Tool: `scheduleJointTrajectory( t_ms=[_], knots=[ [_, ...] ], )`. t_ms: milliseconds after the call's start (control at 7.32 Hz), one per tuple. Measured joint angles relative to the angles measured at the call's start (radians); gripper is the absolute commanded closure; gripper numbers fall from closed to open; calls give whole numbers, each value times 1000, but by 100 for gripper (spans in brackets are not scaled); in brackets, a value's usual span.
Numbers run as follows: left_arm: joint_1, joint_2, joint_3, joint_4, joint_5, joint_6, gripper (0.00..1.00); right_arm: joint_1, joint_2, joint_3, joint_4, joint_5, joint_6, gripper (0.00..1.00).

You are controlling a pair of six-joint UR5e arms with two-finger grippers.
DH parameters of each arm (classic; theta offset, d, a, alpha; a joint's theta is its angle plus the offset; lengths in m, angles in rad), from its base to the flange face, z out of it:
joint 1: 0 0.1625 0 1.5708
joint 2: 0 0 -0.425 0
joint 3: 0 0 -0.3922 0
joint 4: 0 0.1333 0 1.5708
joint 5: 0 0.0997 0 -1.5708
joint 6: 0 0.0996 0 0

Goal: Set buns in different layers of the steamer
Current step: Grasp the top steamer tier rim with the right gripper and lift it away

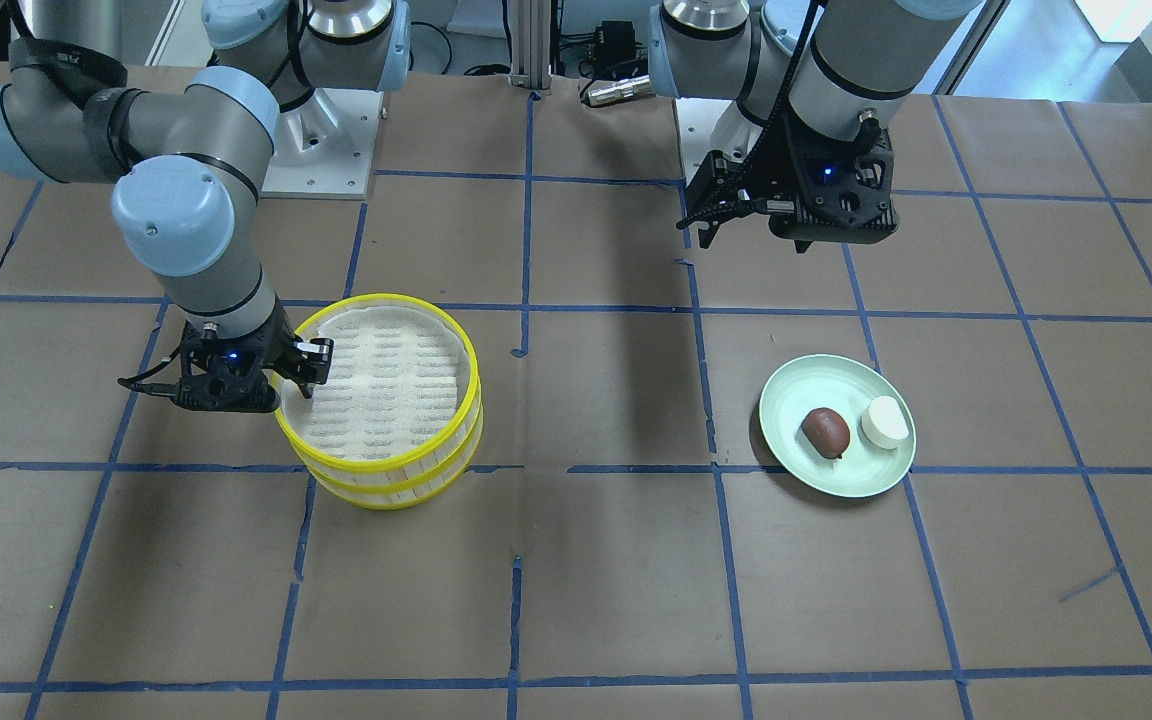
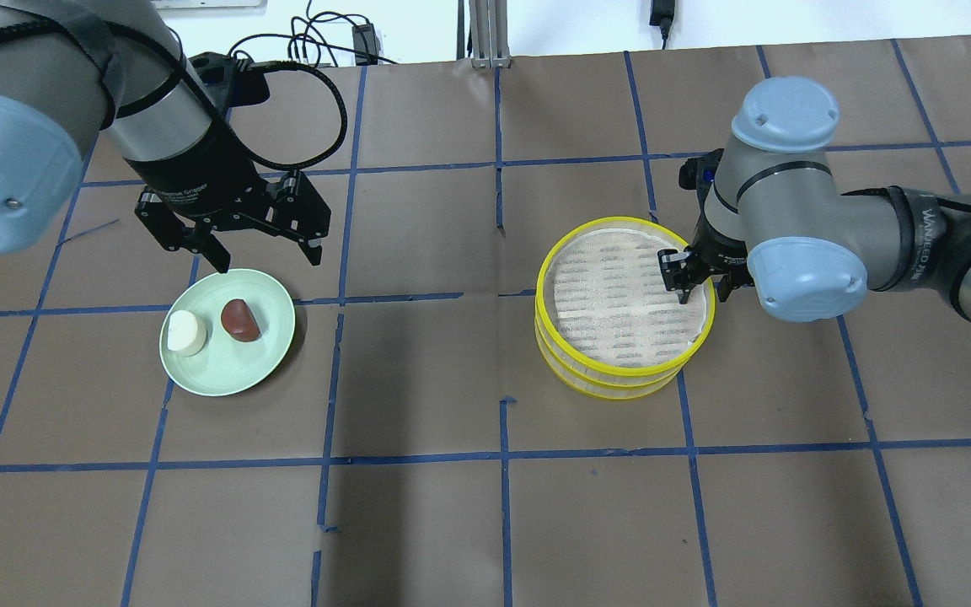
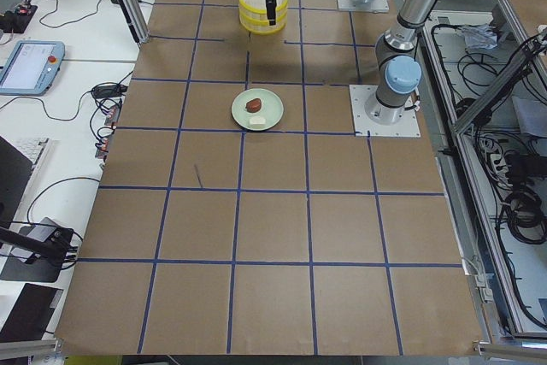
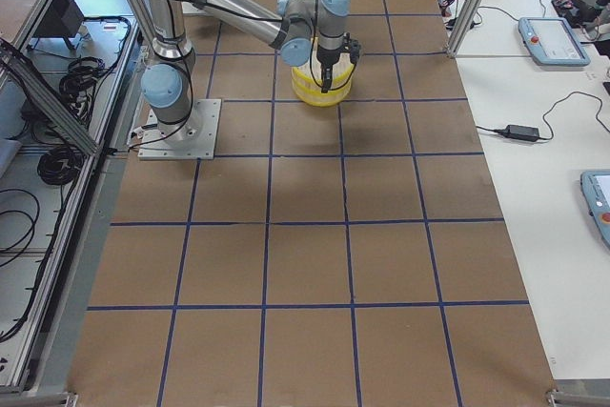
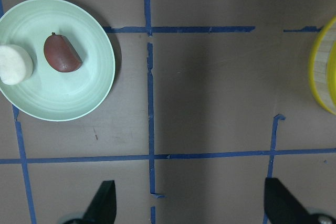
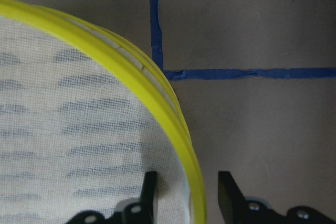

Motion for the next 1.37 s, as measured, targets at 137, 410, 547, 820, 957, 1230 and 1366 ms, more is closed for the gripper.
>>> scheduleJointTrajectory(
  t_ms=[137, 410, 547, 820, 957, 1230, 1366],
  knots=[
    [0, -1, 0, 0, 0, -1, 0, 0, -1, -2, 8, -6, 0, 95],
    [0, -2, 0, -1, 0, -2, 0, 1, -15, -10, 9, 0, 6, 98],
    [0, -2, 0, -1, 0, -4, 0, 1, -24, -19, 18, 3, 7, 97],
    [0, -2, 0, -1, 0, -3, 0, -3, -58, -57, 90, 5, 2, 96],
    [5, -3, -1, 1, 0, 2, 0, -7, -82, -99, 151, 5, 0, 96],
    [54, -51, -3, 46, 42, 27, 0, -26, -106, -202, 279, 4, -3, 95],
    [121, -101, -10, 84, 81, 88, 1, -47, -122, -231, 314, 4, -5, 95]
  ],
)
